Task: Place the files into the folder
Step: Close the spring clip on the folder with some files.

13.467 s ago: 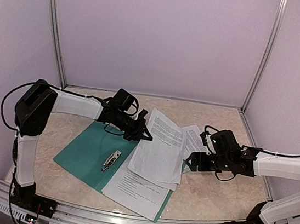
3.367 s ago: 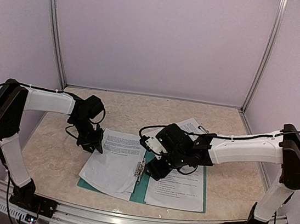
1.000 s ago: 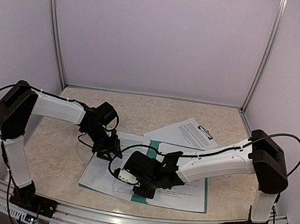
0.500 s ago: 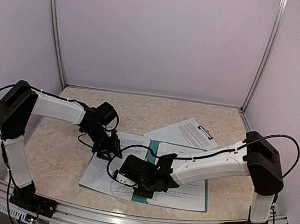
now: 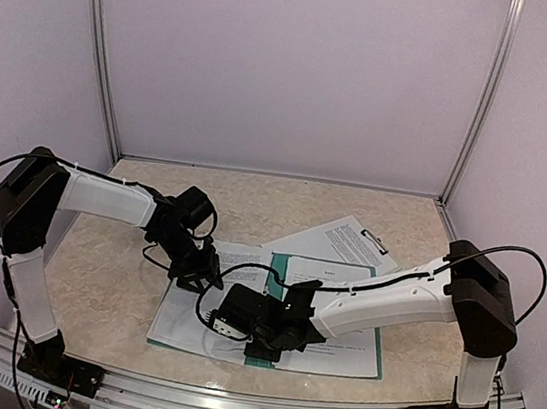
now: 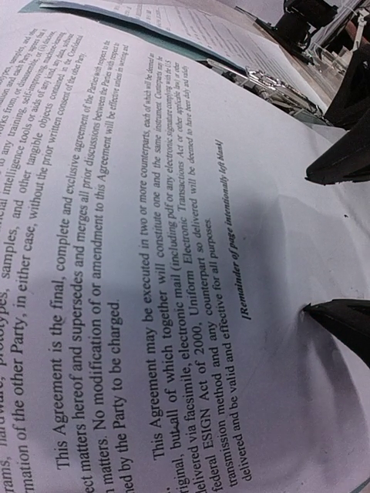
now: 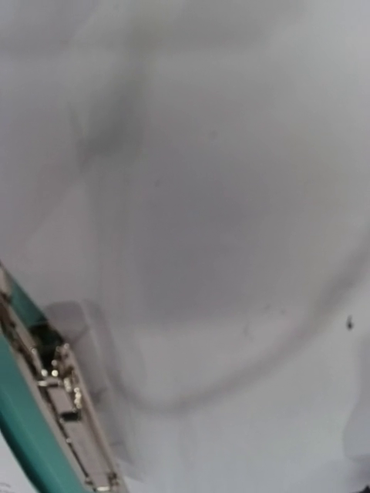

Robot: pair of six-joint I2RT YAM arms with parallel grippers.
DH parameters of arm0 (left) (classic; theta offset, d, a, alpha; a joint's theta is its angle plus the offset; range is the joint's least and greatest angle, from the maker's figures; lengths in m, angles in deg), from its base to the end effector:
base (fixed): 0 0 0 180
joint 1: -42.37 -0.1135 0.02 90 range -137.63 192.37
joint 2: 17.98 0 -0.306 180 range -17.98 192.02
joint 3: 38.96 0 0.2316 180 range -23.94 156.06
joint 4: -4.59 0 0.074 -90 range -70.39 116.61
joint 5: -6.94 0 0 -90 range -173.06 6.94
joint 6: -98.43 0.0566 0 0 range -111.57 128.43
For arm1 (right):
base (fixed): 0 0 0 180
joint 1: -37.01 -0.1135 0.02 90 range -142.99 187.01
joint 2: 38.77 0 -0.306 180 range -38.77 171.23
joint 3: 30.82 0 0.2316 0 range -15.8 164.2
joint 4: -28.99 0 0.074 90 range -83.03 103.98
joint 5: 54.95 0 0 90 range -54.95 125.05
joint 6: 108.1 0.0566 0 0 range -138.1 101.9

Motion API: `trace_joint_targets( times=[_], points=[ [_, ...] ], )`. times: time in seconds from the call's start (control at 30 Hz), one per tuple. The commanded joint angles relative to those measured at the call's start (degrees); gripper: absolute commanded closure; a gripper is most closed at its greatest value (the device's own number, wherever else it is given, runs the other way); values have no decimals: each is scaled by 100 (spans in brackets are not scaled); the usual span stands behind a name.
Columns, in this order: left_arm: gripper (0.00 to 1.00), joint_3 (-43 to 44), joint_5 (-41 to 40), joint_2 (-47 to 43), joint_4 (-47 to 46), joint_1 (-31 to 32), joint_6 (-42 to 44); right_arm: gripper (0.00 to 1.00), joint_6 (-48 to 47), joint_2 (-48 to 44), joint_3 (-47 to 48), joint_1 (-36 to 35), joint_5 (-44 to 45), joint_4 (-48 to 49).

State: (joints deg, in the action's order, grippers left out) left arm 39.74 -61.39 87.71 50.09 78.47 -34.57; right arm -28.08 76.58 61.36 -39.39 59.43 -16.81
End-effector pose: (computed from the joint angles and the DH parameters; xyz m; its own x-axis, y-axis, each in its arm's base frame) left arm 0.2682 -0.2215 0.1823 -0.9982 -0.0565 0.0201 -0.0594 0.8845 -0.4627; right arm 0.1189 0.3920 0.1817 -0.0688 -0.9556 -0.2867 -0.8756 0.1955 -0.4417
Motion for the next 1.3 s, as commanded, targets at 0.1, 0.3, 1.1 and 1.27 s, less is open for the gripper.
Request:
trace_joint_targets(
  times=[0.1,0.3,1.1,1.27],
  points=[
    [51,40,-211,244,361,121,182,98,152,-258,230,-41,153,-213],
    [51,148,-327,325,445,202,260,99,188,-376,273,-42,145,-225],
    [52,171,-319,321,450,214,257,68,268,-702,-185,-8,-265,2],
    [51,180,-314,322,455,214,257,67,245,-493,-236,-7,-353,36]
  ],
)
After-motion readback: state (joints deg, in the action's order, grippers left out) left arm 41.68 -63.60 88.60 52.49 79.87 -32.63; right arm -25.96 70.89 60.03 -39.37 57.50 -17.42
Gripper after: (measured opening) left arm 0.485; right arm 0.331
